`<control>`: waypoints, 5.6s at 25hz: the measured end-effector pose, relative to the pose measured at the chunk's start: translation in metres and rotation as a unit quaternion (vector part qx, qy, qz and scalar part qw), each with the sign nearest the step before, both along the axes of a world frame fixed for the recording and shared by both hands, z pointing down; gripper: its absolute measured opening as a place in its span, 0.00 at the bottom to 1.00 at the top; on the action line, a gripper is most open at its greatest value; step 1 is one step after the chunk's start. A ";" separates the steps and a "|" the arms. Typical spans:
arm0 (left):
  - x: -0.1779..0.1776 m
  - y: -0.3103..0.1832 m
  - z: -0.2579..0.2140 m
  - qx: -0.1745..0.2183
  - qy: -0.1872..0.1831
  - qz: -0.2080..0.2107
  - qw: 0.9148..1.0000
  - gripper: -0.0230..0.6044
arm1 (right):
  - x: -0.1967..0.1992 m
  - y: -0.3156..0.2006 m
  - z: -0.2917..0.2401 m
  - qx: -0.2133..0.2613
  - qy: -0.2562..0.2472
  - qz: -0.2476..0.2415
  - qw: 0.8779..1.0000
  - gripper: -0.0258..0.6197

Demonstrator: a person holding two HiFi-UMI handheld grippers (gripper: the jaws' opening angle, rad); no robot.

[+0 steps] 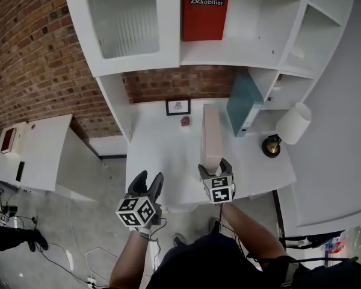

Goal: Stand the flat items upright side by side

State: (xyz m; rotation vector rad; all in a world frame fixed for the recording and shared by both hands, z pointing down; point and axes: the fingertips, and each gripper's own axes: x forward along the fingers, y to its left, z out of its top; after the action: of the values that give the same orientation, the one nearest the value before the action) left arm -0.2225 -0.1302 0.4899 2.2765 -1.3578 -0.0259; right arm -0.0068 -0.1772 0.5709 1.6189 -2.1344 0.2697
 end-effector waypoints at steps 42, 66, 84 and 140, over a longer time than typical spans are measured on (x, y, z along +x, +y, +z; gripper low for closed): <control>0.087 -0.074 0.035 -0.064 -0.017 -0.072 0.995 0.45 | 0.213 -0.220 0.013 -0.026 -0.018 0.108 0.994 0.51; 0.069 -0.053 0.013 -0.038 0.016 -0.054 0.998 0.45 | 0.191 -0.173 -0.039 0.014 -0.036 0.113 0.993 0.39; 0.054 -0.040 0.008 -0.039 0.010 -0.082 0.996 0.44 | 0.201 -0.191 -0.004 -0.033 -0.008 0.093 0.995 0.33; 0.003 -0.098 -0.188 0.179 -0.135 -0.124 0.967 0.35 | 0.013 -0.099 -0.296 0.278 -0.107 -0.115 0.948 0.04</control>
State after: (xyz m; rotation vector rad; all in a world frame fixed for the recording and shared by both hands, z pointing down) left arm -0.2194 -0.2282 0.3015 2.4497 -1.9097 -0.0500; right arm 0.0059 -0.2762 0.2746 1.6518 -2.7140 -0.2697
